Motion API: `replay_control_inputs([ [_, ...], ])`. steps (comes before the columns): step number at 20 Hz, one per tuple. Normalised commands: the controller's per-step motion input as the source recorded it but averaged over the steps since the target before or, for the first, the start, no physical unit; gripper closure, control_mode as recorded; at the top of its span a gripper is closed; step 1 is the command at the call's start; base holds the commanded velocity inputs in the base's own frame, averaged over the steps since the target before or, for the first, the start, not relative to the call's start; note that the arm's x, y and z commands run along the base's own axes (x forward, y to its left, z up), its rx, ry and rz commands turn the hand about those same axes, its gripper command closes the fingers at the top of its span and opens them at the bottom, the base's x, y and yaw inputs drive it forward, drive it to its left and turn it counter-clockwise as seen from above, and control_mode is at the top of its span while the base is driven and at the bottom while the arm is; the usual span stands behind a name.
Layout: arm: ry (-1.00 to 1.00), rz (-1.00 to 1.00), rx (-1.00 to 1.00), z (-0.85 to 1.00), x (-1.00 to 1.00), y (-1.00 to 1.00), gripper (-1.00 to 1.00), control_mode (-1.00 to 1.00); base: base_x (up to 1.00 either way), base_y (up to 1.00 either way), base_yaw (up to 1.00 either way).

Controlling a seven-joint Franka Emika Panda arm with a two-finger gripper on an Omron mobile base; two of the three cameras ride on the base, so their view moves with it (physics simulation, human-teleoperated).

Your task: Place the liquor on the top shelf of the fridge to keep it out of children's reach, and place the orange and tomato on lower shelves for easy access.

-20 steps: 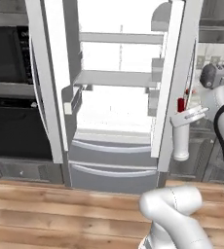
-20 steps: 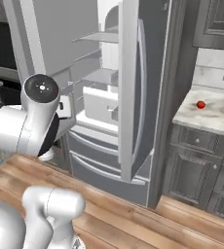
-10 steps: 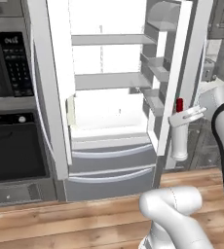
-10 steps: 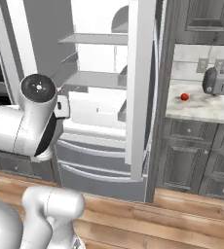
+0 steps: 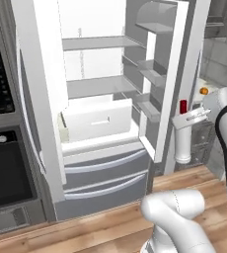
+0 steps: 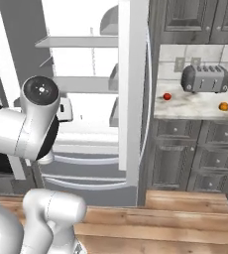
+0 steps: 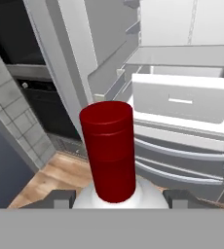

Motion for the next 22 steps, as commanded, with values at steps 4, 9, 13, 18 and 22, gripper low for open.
replay_control_inputs([
  [4, 0.00, 0.00, 0.00, 0.00, 0.00, 0.00, 1.00, 1.00, 0.54, 0.09, -0.02],
  [9, 0.00, 0.00, 0.00, 0.00, 0.00, 0.00, 1.00, 1.00, 0.61, 0.00, 0.00],
  [13, 0.00, 0.00, 0.00, 0.00, 0.00, 0.00, 1.00, 1.00, 0.57, 0.21, 0.00],
  [18, 0.00, 0.00, 0.00, 0.00, 0.00, 0.00, 1.00, 1.00, 0.58, 0.32, 0.00],
  [22, 0.00, 0.00, 0.00, 0.00, 0.00, 0.00, 1.00, 1.00, 0.61, 0.29, 0.00],
])
